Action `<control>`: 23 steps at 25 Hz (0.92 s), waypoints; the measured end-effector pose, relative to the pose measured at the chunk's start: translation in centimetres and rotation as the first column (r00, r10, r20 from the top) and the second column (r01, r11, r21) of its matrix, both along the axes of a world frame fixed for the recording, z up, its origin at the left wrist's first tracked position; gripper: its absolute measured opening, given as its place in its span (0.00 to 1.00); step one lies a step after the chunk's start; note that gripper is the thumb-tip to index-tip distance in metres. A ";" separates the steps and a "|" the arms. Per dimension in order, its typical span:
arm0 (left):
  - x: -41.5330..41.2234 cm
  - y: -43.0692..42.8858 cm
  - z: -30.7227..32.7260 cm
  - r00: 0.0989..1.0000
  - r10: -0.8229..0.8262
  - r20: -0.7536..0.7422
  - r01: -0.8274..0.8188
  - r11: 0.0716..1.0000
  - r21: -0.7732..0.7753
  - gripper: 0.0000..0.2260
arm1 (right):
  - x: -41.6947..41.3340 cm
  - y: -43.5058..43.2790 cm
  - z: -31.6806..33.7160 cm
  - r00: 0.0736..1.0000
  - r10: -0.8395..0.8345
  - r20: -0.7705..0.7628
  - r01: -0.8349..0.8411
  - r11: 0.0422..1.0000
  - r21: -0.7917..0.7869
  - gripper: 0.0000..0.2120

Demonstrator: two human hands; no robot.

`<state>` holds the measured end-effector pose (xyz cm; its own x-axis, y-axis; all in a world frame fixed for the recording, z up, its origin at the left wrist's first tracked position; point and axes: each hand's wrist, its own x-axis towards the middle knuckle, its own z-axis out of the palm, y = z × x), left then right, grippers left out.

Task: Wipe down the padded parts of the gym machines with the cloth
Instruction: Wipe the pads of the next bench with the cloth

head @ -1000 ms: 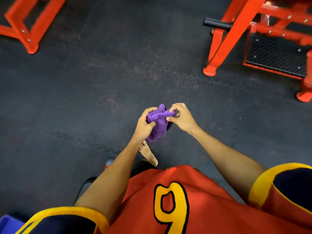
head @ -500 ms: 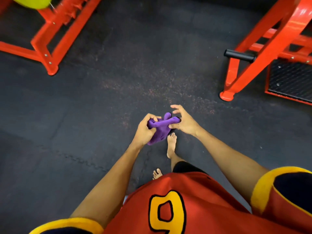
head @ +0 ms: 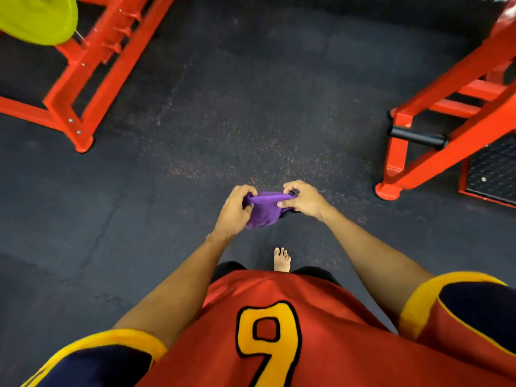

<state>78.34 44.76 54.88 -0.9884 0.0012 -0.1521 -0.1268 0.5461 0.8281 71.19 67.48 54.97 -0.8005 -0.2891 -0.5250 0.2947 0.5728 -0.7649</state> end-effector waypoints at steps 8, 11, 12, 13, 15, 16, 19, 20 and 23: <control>-18.8 -4.3 -1.3 0.989 -0.110 0.095 0.118 0.989 -0.086 0.11 | -16.5 -4.2 0.0 0.980 -0.176 -0.097 0.171 0.983 -0.065 0.15; -28.0 -7.5 -1.0 0.974 -0.216 0.072 0.225 0.960 -0.167 0.08 | -23.9 -6.2 1.1 0.971 -0.176 -0.162 0.176 0.984 -0.012 0.14; -30.8 -8.3 -0.4 0.969 -0.241 0.060 0.248 0.954 -0.166 0.08 | -26.0 -6.5 1.9 0.971 -0.176 -0.161 0.179 0.984 0.001 0.15; -33.6 -9.0 0.4 0.963 -0.267 0.048 0.271 0.948 -0.167 0.08 | -28.0 -6.8 2.5 0.970 -0.180 -0.166 0.185 0.982 0.020 0.16; -38.9 -9.7 2.3 0.950 -0.310 0.036 0.312 0.935 -0.168 0.11 | -31.7 -7.0 3.2 0.970 -0.185 -0.159 0.194 0.980 0.044 0.18; -41.4 -9.8 3.0 0.950 -0.308 0.048 0.311 0.940 -0.141 0.12 | -33.3 -6.9 3.3 0.966 -0.197 -0.165 0.207 0.977 0.046 0.19; -49.6 -9.3 4.9 0.940 -0.333 0.078 0.340 0.934 -0.113 0.11 | -39.3 -6.7 3.6 0.935 -0.295 -0.195 0.306 0.951 0.032 0.21; -52.4 -9.0 5.4 0.931 -0.352 0.090 0.361 0.927 -0.103 0.11 | -41.7 -6.4 3.7 0.930 -0.310 -0.196 0.321 0.947 0.027 0.21; -60.9 -7.7 6.4 0.910 -0.408 0.065 0.413 0.907 -0.083 0.12 | -48.8 -4.9 4.0 0.911 -0.355 -0.210 0.367 0.930 0.019 0.17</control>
<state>17.44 37.04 61.24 -0.8955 0.3892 -0.2157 0.0890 0.6316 0.7702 22.36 62.60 58.99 -0.9344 0.0644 -0.3504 0.3341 0.5001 -0.7989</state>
